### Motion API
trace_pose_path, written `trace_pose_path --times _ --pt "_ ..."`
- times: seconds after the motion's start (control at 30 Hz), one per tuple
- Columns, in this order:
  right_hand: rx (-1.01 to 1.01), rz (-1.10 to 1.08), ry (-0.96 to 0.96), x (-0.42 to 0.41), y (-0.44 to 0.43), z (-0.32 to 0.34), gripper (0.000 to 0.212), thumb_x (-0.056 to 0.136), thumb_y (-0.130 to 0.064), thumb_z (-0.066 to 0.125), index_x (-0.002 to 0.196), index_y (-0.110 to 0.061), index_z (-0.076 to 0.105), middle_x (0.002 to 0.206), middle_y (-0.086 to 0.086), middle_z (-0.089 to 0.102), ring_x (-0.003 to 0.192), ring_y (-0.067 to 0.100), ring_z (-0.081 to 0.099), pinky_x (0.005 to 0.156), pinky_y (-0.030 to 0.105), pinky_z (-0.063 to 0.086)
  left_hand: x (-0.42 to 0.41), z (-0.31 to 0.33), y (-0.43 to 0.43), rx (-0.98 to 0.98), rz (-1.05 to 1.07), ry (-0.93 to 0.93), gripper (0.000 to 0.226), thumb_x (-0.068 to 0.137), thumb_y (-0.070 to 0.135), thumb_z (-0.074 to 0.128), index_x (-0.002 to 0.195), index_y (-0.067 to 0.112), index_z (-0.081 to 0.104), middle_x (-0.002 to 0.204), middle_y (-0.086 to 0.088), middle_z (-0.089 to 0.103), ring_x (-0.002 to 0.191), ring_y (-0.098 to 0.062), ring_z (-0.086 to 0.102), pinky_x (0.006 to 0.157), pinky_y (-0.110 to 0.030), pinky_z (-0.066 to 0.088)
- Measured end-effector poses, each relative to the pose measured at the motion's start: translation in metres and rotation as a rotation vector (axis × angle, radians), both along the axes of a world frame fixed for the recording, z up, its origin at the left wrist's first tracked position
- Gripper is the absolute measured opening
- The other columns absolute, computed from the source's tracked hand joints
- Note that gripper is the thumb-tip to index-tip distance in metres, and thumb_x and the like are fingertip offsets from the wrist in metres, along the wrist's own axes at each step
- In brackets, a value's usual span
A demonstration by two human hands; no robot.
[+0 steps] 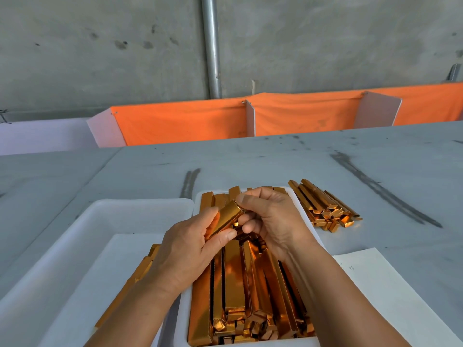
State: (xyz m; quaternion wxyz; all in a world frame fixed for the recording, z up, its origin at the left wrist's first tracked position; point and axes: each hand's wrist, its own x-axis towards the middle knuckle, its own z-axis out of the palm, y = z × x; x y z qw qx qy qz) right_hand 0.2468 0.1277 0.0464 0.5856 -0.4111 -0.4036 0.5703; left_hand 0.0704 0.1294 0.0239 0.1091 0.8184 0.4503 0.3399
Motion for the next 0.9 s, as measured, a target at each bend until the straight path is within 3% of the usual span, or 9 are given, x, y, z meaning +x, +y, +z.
trace_pose_path --times 0.2,0.37,0.63,0.8,0.9 --pt "0.057 -0.022 -0.144 -0.0002 -0.0016 0.0007 0.006 0.089 -0.005 0.069 0.083 -0.007 0.069 0.061 0.008 0.068 0.045 0.012 0.061 0.046 0.018 0.050 -0.0008 -0.0012 0.0008 0.011 0.013 0.029 0.045 0.080 0.068 0.042 0.102 0.031 0.052 0.064 0.013 0.048 0.059 -0.008 0.054 0.054 -0.014 0.036" --pt "0.096 -0.050 -0.229 -0.0001 -0.0033 -0.0003 0.013 0.088 -0.011 0.072 0.077 -0.018 0.076 0.065 0.009 0.071 0.051 0.015 0.066 0.053 0.020 0.053 -0.0017 -0.0029 0.0026 0.041 0.025 0.061 0.051 0.081 0.071 0.037 0.110 0.031 0.052 0.069 0.013 0.052 0.062 -0.007 0.057 0.055 -0.015 0.042" --pt "0.123 -0.034 -0.238 -0.0024 -0.0062 0.0004 0.029 0.093 -0.010 0.065 0.080 -0.032 0.080 0.073 0.008 0.075 0.061 0.015 0.071 0.060 0.019 0.056 -0.0012 -0.0042 0.0049 0.067 0.059 0.043 0.054 0.081 0.071 0.035 0.114 0.032 0.052 0.070 0.015 0.052 0.063 -0.007 0.057 0.056 -0.018 0.045" --pt "0.088 -0.025 -0.211 -0.0029 -0.0053 -0.0003 0.015 0.092 -0.013 0.068 0.088 -0.023 0.078 0.069 0.008 0.072 0.057 0.014 0.068 0.057 0.019 0.055 -0.0020 -0.0032 0.0042 0.068 0.062 0.039 0.057 0.081 0.071 0.034 0.117 0.031 0.052 0.073 0.013 0.055 0.065 -0.007 0.058 0.058 -0.022 0.049" --pt "0.065 0.008 -0.132 -0.0010 -0.0044 0.0001 0.007 0.090 -0.011 0.069 0.089 -0.014 0.076 0.066 0.009 0.070 0.053 0.013 0.065 0.053 0.018 0.054 -0.0018 -0.0022 0.0032 0.075 0.058 0.037 0.055 0.082 0.069 0.036 0.115 0.029 0.053 0.071 0.014 0.053 0.063 -0.007 0.056 0.056 -0.019 0.044"
